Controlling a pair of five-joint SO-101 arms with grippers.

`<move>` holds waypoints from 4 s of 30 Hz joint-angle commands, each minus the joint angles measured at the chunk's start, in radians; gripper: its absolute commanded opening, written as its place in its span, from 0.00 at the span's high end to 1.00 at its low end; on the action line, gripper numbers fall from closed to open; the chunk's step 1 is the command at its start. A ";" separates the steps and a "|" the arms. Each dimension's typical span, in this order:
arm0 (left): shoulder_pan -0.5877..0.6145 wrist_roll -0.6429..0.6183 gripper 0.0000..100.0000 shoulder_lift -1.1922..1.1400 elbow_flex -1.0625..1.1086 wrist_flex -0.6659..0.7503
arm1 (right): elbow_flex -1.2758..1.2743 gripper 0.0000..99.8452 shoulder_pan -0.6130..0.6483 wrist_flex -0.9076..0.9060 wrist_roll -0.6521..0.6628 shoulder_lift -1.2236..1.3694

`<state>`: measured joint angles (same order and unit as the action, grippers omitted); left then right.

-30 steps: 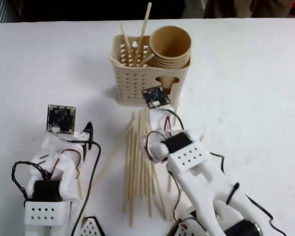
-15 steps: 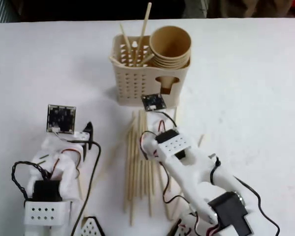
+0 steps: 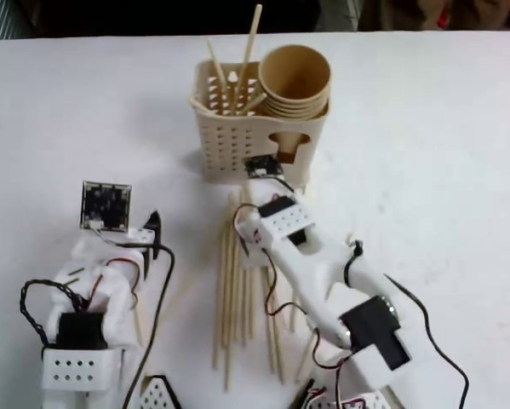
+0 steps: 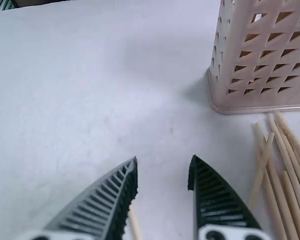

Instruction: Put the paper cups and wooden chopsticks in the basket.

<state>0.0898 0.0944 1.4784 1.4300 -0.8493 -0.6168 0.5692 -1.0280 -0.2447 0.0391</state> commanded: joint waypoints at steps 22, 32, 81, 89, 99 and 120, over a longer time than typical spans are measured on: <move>0.008 0.008 0.82 0.012 -0.005 0.025 | 0.060 0.98 -0.056 -0.225 0.075 -0.822; 0.008 0.008 0.82 0.012 -0.005 0.023 | 0.032 0.98 -0.054 -0.213 0.075 -0.891; 0.008 0.008 0.82 0.012 -0.005 0.025 | -0.167 0.98 0.022 0.147 0.192 -0.136; 0.008 0.008 0.82 0.012 -0.005 0.026 | -0.087 0.98 -0.054 -0.038 0.199 -0.438; 0.008 0.008 0.82 0.012 -0.005 0.026 | -0.092 0.98 -0.094 -0.064 0.201 -0.969; 0.007 0.008 0.82 0.012 -0.003 0.025 | -0.086 0.98 -0.096 0.521 0.201 -1.234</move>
<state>0.0898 0.0944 1.4784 1.4300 -0.8493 -0.7488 0.4864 -0.6030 -0.0560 -1.1822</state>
